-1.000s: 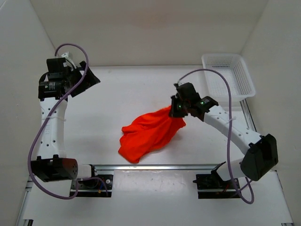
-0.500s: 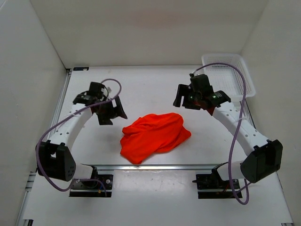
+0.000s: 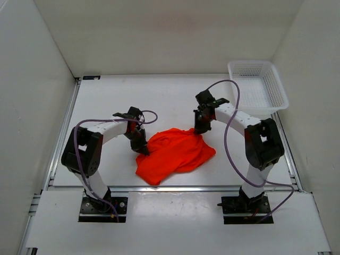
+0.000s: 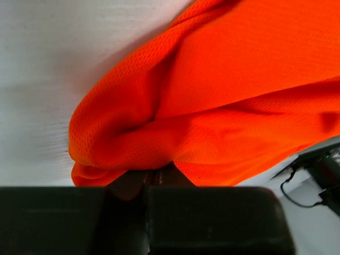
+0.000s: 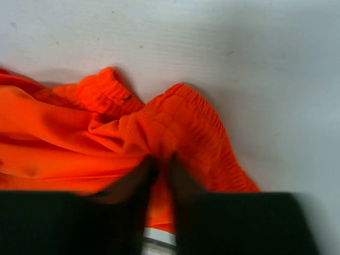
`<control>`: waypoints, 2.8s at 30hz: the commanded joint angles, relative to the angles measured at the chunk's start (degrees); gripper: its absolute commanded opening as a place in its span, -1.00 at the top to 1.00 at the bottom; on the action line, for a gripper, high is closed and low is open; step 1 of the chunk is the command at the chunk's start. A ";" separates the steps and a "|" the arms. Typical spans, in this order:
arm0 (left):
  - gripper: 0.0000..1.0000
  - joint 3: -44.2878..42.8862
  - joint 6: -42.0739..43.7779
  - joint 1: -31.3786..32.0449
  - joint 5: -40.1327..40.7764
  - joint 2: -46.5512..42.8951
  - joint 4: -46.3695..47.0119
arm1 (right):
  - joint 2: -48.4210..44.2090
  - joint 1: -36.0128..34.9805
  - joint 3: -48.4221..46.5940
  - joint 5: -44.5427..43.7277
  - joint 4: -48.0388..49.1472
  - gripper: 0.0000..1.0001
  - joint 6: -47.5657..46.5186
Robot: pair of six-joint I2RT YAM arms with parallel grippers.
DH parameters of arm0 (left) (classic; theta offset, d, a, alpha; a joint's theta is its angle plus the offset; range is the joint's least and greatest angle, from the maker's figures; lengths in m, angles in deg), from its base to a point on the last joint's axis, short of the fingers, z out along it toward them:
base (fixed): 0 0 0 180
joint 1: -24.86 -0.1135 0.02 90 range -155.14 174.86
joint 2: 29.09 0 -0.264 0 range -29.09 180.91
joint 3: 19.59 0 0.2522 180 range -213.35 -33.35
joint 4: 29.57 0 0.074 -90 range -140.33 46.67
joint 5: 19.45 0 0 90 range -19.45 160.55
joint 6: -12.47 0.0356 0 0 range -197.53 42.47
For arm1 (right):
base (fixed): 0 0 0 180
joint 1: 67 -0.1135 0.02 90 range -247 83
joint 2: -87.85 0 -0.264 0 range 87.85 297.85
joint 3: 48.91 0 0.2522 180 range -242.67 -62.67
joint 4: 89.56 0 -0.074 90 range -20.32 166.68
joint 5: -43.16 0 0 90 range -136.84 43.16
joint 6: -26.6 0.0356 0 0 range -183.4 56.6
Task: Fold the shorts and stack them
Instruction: Flatten the shorts out
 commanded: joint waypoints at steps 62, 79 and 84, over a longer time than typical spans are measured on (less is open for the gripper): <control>-0.86 -75.70 -0.16 -11.72 16.46 44.01 -20.24 | 7.27 2.94 -8.79 2.33 3.37 -0.53 32.12; 0.80 -82.75 0.89 -19.97 8.37 45.80 -18.57 | 5.00 4.70 -13.19 -5.59 0.48 0.99 23.79; 0.80 -84.66 0.89 -22.34 6.79 39.21 -18.57 | 4.38 7.76 -22.84 -4.46 -0.67 0.99 18.25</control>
